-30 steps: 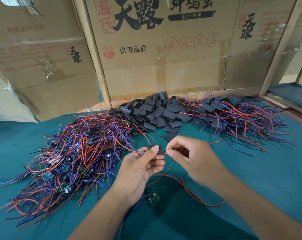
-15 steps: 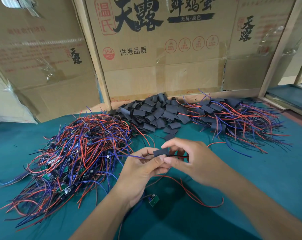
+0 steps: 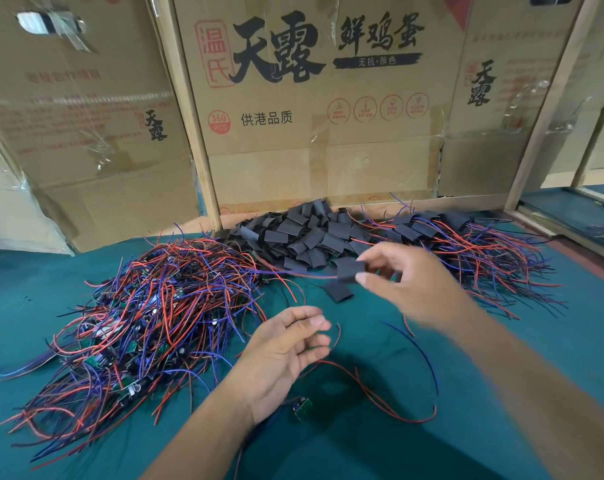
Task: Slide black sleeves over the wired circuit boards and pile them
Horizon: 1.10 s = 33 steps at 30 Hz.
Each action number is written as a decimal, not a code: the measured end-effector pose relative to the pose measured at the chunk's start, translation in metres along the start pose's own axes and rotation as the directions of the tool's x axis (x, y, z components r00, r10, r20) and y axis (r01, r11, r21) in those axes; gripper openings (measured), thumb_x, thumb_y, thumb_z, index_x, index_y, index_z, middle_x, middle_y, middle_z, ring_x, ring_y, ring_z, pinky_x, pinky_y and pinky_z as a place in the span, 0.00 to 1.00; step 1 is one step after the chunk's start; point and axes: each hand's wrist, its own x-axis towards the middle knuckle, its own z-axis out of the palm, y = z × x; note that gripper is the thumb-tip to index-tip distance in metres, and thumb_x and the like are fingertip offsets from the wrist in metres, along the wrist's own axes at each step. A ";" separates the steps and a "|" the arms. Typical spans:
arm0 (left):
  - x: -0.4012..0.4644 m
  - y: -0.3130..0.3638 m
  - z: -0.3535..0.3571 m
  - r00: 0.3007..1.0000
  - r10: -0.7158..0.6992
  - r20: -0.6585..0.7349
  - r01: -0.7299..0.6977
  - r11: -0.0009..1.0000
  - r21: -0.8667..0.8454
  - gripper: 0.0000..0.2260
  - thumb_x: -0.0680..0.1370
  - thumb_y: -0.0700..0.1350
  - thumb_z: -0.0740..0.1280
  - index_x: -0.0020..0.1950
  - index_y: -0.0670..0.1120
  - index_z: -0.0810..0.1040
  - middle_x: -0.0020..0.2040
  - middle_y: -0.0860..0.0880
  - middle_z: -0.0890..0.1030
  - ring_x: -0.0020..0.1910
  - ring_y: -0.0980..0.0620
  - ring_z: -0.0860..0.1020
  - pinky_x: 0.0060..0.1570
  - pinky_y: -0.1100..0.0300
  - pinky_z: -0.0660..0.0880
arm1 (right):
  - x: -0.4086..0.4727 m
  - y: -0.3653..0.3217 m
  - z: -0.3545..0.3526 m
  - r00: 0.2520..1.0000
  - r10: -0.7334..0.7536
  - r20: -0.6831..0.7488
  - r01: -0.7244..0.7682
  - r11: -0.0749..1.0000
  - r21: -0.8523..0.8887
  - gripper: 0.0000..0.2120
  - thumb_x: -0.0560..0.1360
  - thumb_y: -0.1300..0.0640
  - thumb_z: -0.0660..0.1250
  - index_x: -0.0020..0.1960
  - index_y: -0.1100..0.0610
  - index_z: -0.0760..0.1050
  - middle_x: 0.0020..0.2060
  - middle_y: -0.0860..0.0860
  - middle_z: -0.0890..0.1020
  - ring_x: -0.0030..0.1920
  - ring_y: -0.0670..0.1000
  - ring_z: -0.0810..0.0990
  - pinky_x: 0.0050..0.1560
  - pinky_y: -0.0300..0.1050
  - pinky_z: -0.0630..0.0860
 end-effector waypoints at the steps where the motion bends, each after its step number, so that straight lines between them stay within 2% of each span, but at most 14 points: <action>1: 0.000 0.000 0.000 1.000 -0.002 -0.016 0.002 1.000 0.014 0.19 0.68 0.44 0.77 0.55 0.42 0.78 0.44 0.46 0.83 0.38 0.52 0.80 0.44 0.60 0.80 | 0.013 0.008 -0.012 0.997 0.049 -0.062 -0.050 0.999 -0.008 0.06 0.73 0.54 0.74 0.48 0.46 0.79 0.42 0.42 0.84 0.43 0.42 0.81 0.47 0.34 0.74; 6: 0.000 0.000 -0.001 0.999 -0.019 -0.040 0.021 0.999 0.039 0.13 0.72 0.46 0.71 0.53 0.41 0.79 0.41 0.46 0.81 0.35 0.51 0.77 0.37 0.60 0.76 | 0.082 0.065 -0.074 0.867 0.285 -0.408 -0.364 0.923 -0.127 0.10 0.74 0.50 0.72 0.50 0.56 0.83 0.46 0.52 0.85 0.46 0.53 0.82 0.47 0.43 0.75; 9: -0.001 0.003 -0.002 1.000 0.000 -0.002 0.000 1.000 0.001 0.11 0.72 0.45 0.70 0.52 0.41 0.79 0.40 0.45 0.79 0.35 0.51 0.76 0.37 0.60 0.76 | 0.105 0.094 -0.090 0.823 0.403 -0.401 -0.543 0.764 -0.349 0.15 0.77 0.51 0.68 0.44 0.64 0.81 0.44 0.62 0.83 0.46 0.62 0.81 0.46 0.49 0.76; 12: -0.001 0.005 -0.003 0.999 0.042 0.020 -0.041 0.999 -0.012 0.09 0.76 0.43 0.66 0.52 0.40 0.79 0.41 0.45 0.79 0.35 0.50 0.76 0.36 0.59 0.76 | 0.105 0.103 -0.086 0.745 0.497 -0.445 -0.666 0.591 -0.456 0.20 0.78 0.45 0.65 0.57 0.62 0.76 0.56 0.63 0.80 0.58 0.64 0.78 0.57 0.55 0.76; 13: 0.000 0.005 -0.004 0.999 0.050 0.020 -0.050 0.999 -0.004 0.08 0.77 0.42 0.65 0.52 0.40 0.79 0.41 0.45 0.79 0.35 0.51 0.76 0.36 0.60 0.75 | 0.103 0.100 -0.083 0.732 0.476 -0.488 -0.677 0.588 -0.442 0.22 0.78 0.45 0.65 0.61 0.62 0.74 0.59 0.63 0.78 0.60 0.64 0.76 0.61 0.57 0.74; 16: 0.001 0.003 -0.005 0.998 0.069 -0.003 -0.069 0.997 0.031 0.06 0.80 0.40 0.63 0.50 0.41 0.79 0.40 0.45 0.79 0.35 0.51 0.75 0.36 0.60 0.74 | 0.082 0.067 -0.056 0.796 0.330 -0.508 -0.495 0.838 -0.231 0.18 0.76 0.48 0.66 0.60 0.57 0.73 0.58 0.57 0.78 0.58 0.59 0.77 0.59 0.53 0.74; 19: 0.002 -0.001 -0.004 0.989 0.138 -0.044 -0.126 0.968 0.217 0.07 0.82 0.37 0.62 0.48 0.40 0.79 0.37 0.45 0.80 0.32 0.50 0.75 0.34 0.60 0.73 | 0.040 0.021 0.000 0.895 0.248 -0.371 -0.263 0.965 0.012 0.12 0.75 0.50 0.69 0.57 0.52 0.74 0.51 0.46 0.80 0.49 0.45 0.79 0.46 0.35 0.71; 20: 0.002 -0.002 -0.005 0.978 0.205 -0.050 -0.171 0.908 0.382 0.07 0.82 0.37 0.63 0.45 0.41 0.79 0.36 0.45 0.80 0.31 0.50 0.75 0.33 0.59 0.73 | 0.024 0.009 0.022 0.917 0.223 -0.331 -0.218 0.975 0.054 0.10 0.75 0.51 0.69 0.56 0.50 0.74 0.50 0.44 0.80 0.48 0.42 0.78 0.45 0.31 0.69; 21: 0.002 -0.003 -0.008 0.958 0.286 -0.034 -0.215 0.787 0.578 0.07 0.81 0.37 0.65 0.44 0.42 0.79 0.35 0.45 0.80 0.31 0.51 0.74 0.34 0.57 0.73 | 0.010 0.001 0.042 0.933 0.187 -0.309 -0.173 0.982 0.072 0.09 0.75 0.52 0.69 0.55 0.49 0.74 0.49 0.43 0.80 0.48 0.41 0.78 0.46 0.30 0.68; 23: 0.001 -0.005 -0.013 0.906 0.420 0.057 -0.261 0.446 0.856 0.05 0.79 0.40 0.67 0.43 0.46 0.79 0.35 0.46 0.81 0.32 0.50 0.75 0.38 0.56 0.72 | -0.012 -0.007 0.073 0.953 0.104 -0.284 -0.097 0.995 0.039 0.09 0.76 0.56 0.70 0.55 0.52 0.75 0.49 0.45 0.80 0.49 0.45 0.78 0.50 0.31 0.69; 25: -0.003 0.000 -0.017 0.862 0.492 0.124 -0.284 0.265 0.921 0.04 0.78 0.41 0.67 0.44 0.47 0.79 0.36 0.50 0.80 0.34 0.52 0.75 0.40 0.57 0.72 | -0.024 -0.005 0.092 0.975 0.023 -0.221 -0.033 0.999 -0.042 0.10 0.76 0.59 0.69 0.57 0.56 0.76 0.50 0.49 0.80 0.52 0.49 0.78 0.56 0.41 0.72; 28: -0.003 0.022 -0.022 0.827 0.542 0.148 -0.252 0.122 0.960 0.02 0.78 0.41 0.66 0.47 0.47 0.78 0.39 0.55 0.79 0.36 0.59 0.73 0.41 0.60 0.71 | -0.027 0.001 0.103 0.988 -0.045 -0.150 0.025 0.991 -0.134 0.10 0.77 0.59 0.68 0.58 0.58 0.76 0.52 0.50 0.80 0.55 0.53 0.78 0.59 0.53 0.73; 30: -0.001 0.047 -0.033 0.857 0.503 0.109 -0.127 0.001 0.992 0.02 0.79 0.41 0.65 0.48 0.46 0.77 0.43 0.52 0.81 0.41 0.53 0.77 0.45 0.56 0.74 | -0.027 0.001 0.107 0.988 -0.097 -0.123 0.068 0.974 -0.217 0.09 0.77 0.59 0.67 0.57 0.58 0.77 0.52 0.51 0.80 0.54 0.55 0.78 0.58 0.56 0.72; 33: -0.011 0.097 -0.063 0.943 0.331 -0.040 0.112 -0.203 0.973 0.05 0.79 0.39 0.62 0.46 0.46 0.76 0.43 0.48 0.81 0.43 0.45 0.79 0.46 0.50 0.77 | -0.028 0.000 0.110 0.980 -0.160 -0.116 0.122 0.952 -0.280 0.08 0.76 0.60 0.68 0.55 0.59 0.78 0.48 0.52 0.81 0.52 0.57 0.78 0.54 0.56 0.72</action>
